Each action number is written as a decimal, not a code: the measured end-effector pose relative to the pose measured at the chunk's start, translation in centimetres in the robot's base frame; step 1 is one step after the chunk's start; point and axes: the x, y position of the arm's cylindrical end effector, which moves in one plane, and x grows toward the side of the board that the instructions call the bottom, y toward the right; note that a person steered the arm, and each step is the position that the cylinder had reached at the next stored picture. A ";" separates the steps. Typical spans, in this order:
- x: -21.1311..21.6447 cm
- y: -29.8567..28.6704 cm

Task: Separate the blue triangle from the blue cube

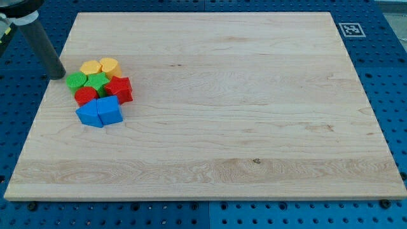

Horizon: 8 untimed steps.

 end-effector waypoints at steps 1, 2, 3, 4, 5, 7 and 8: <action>4.9 0.6; 8.7 2.6; 10.4 8.1; 10.0 15.3; 8.8 19.9; 8.2 33.2; 8.4 35.2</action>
